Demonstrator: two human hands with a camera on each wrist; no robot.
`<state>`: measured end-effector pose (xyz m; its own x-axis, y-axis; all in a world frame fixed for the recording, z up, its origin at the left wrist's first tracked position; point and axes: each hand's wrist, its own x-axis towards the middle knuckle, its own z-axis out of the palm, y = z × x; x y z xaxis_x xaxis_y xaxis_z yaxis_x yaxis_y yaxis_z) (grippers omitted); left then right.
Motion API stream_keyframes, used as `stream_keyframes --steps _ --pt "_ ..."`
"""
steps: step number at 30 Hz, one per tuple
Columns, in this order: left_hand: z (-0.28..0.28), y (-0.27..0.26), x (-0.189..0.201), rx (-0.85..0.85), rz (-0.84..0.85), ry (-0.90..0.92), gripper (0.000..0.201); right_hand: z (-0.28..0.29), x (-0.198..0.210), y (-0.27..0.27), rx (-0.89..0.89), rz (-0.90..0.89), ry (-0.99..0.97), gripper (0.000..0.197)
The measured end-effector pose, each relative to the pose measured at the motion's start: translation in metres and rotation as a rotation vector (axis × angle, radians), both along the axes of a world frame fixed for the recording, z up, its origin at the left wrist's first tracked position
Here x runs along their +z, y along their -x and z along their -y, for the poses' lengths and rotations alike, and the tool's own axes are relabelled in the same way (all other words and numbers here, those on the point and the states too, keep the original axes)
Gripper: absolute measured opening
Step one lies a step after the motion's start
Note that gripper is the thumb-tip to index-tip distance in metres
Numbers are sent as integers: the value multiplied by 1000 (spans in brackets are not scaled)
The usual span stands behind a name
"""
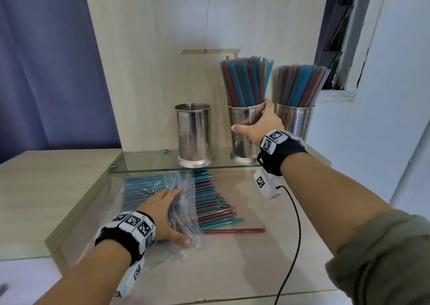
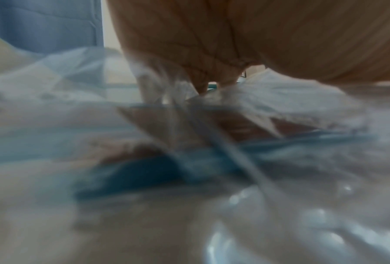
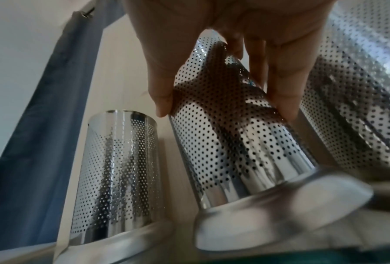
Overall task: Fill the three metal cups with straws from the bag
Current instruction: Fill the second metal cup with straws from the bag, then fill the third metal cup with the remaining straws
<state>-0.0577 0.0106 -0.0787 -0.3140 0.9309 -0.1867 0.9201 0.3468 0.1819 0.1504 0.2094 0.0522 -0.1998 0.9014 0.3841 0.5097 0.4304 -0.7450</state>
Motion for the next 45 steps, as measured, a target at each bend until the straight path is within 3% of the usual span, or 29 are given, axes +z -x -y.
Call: stream_keyframes --steps 6,11,13,15,18,19,23,27,33,38,40,42,45 --pt "-2 2 0 1 17 -9 146 -13 -12 4 -44 -45 108 123" --pt "-1 2 0 2 36 -10 145 -15 -23 -2 -34 82 181 117" --pt "-1 3 0 1 38 -19 145 -11 -28 -5 -121 199 251 114" --pt "-2 4 -2 -2 31 -28 145 1 -33 -12 -167 351 281 97" --pt "-2 5 -3 -6 28 -34 146 21 -50 -28 72 621 225 47" --pt "-2 5 -3 -6 28 -38 146 28 -58 -34 177 711 260 39" --pt "-2 5 -4 -1 39 -57 148 53 -85 -49 412 984 499 50" --pt "-1 4 -3 6 53 -65 151 63 -100 -51 392 1206 302 38" --pt "4 4 -2 -20 40 -61 157 70 -112 -35 463 1010 247 23" --pt "17 5 0 -105 23 -42 143 81 -116 -19 564 907 279 14" --pt "22 7 -2 -131 34 -46 142 83 -101 -15 567 938 312 18" --pt "26 8 -2 -152 41 -55 142 76 -77 -10 530 940 222 19" --pt "27 10 -3 -154 54 -56 142 63 -36 9 472 764 19 29"
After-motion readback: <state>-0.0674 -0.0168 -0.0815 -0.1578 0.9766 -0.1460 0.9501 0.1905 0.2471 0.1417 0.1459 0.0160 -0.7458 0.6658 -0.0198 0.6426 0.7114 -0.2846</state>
